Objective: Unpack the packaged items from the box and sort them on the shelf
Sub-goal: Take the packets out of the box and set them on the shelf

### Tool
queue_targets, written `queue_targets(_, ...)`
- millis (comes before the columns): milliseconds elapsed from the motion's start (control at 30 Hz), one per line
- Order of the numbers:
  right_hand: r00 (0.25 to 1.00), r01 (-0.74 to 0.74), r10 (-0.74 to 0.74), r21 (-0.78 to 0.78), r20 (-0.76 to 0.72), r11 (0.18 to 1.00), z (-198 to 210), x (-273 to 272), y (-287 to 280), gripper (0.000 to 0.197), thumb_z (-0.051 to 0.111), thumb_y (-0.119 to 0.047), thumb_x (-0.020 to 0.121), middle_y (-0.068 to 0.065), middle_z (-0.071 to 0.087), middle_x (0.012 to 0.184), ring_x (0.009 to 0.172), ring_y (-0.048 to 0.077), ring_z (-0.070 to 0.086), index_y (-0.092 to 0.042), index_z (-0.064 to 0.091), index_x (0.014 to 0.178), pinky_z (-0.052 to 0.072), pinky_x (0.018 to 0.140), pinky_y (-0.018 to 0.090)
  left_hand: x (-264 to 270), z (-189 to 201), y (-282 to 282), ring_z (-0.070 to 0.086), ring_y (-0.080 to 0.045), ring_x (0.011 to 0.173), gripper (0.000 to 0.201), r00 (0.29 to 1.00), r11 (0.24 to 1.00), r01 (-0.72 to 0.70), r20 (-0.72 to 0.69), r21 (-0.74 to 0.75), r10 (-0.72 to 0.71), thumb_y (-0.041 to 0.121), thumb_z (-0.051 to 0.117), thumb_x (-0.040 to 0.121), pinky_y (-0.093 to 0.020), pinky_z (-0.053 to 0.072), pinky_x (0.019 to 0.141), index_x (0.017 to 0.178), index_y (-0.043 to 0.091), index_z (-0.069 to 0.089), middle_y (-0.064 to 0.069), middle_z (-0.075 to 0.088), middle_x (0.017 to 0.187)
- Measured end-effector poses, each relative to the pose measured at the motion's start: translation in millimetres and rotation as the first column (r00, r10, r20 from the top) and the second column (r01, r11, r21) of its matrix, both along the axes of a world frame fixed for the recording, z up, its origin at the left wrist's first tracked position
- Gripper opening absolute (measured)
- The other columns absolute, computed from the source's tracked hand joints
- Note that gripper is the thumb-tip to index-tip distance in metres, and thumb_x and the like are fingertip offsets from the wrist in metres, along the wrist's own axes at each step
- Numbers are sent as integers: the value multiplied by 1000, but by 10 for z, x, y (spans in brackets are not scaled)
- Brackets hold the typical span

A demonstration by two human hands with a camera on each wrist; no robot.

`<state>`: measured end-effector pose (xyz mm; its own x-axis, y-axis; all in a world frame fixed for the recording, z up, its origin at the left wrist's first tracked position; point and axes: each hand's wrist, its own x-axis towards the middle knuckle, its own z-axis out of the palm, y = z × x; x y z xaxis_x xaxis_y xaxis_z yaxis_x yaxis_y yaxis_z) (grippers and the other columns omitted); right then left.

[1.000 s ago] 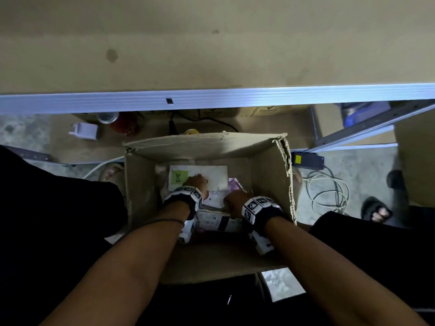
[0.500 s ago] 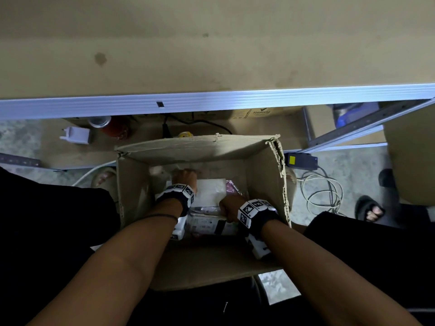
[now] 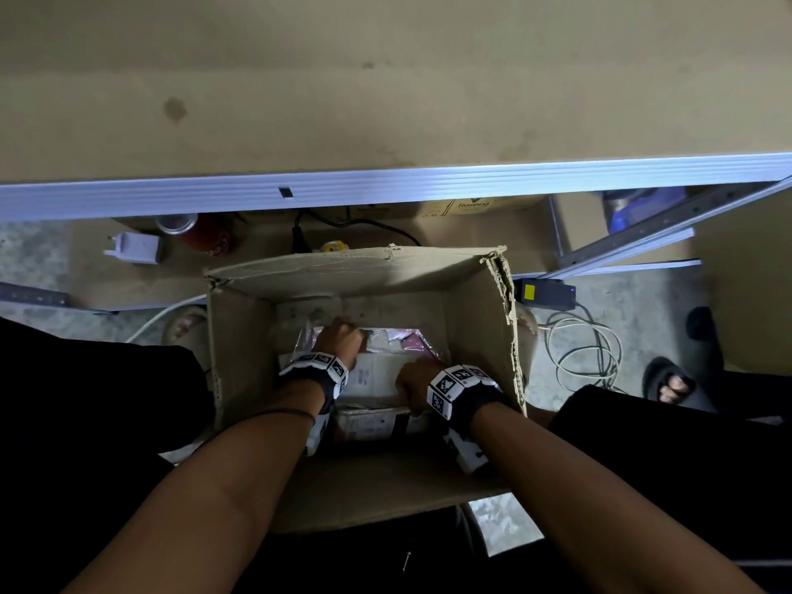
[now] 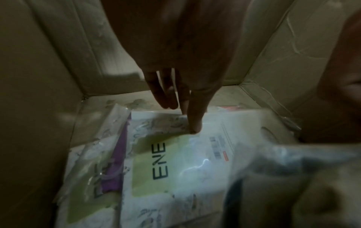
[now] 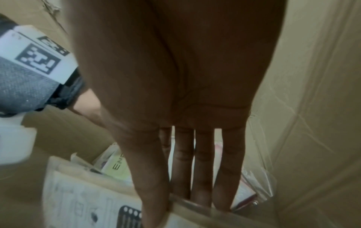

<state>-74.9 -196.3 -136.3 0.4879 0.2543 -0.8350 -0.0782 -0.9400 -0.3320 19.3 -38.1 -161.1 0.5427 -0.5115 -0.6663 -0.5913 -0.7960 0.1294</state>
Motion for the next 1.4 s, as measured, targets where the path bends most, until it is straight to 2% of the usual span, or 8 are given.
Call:
queue_targets(267, 999, 30, -30, -4, -14, 1000, -16, 4, -13, 20, 67, -16, 74, 5, 69, 109, 103, 27, 65, -25, 53, 62, 55, 91, 42, -40, 6, 53, 31, -31, 143, 38, 996, 996, 82, -26, 23, -82, 1, 69, 86, -44, 45, 106, 122, 13, 66, -10, 37, 151)
queue_targets(500, 1000, 27, -27, -3, -13, 1000, -36, -4, 12, 16, 67, -12, 75, 6, 61, 133, 131, 25, 52, -18, 69, 89, 49, 102, 44, -12, 70, 46, 52, -33, 127, 33, 996, 993, 90, -3, 77, -90, 2, 63, 88, -43, 48, 100, 120, 11, 66, -12, 55, 133)
queue_targets(667, 997, 78, -78, -22, -4, 997, -6, 16, 29, 23, 66, -7, 77, 10, 68, 114, 109, 29, 65, -13, 68, 99, 54, 94, 45, 67, 182, 57, 61, -34, 118, 39, 993, 997, -58, -104, 44, 63, -4, 68, 84, -42, 51, 94, 122, 2, 59, -18, 63, 127)
queue_targets(867, 994, 81, -78, -35, 79, 996, 173, 61, 61, 10, 68, -12, 81, 14, 65, 116, 108, 33, 64, -19, 67, 87, 54, 95, 44, 100, 432, 110, 68, -28, 105, 28, 963, 988, -155, -220, 14, 154, 5, 77, 79, -35, 54, 92, 106, 2, 71, -13, 71, 114)
queue_targets(967, 983, 128, -121, -41, 135, 991, 290, 99, 101, 31, 70, -13, 85, 17, 63, 123, 114, 34, 62, -9, 68, 117, 52, 96, 40, 138, 680, 87, 70, -29, 96, 23, 966, 981, -189, -189, -48, 176, 9, 82, 72, -36, 56, 84, 94, 4, 75, -14, 74, 102)
queue_targets(1100, 968, 80, -74, -17, 241, 997, 535, 160, 87, 52, 81, -11, 74, 15, 63, 127, 116, 32, 62, -7, 62, 122, 51, 97, 37, 195, 1004, 39, 69, -28, 99, 23, 979, 977, -182, -110, -107, 170, 11, 85, 71, -40, 56, 86, 92, 5, 76, -14, 74, 99)
queue_targets(1267, 929, 38, 9, -118, 371, 992, 1003, 217, 122, 30, 72, -15, 83, 18, 66, 119, 110, 36, 64, -7, 66, 111, 53, 92, 36, 244, 1460, 29, 69, -27, 95, 15, 992, 976, -118, 19, -183, 123, 13, 84, 68, -36, 56, 83, 72, 20, 72, -6, 75, 93)
queue_targets(1400, 898, 32, 43, -163, 439, 986, 1427, 211, 99, 25, 67, -11, 83, 20, 67, 118, 108, 38, 65, -9, 69, 108, 53, 88, 37, 240, 1925, 30, 70, -24, 89, 16, 992, 977, -28, 112, -211, 52, 17, 86, 66, -32, 56, 83, 80, 20, 79, 1, 77, 91)
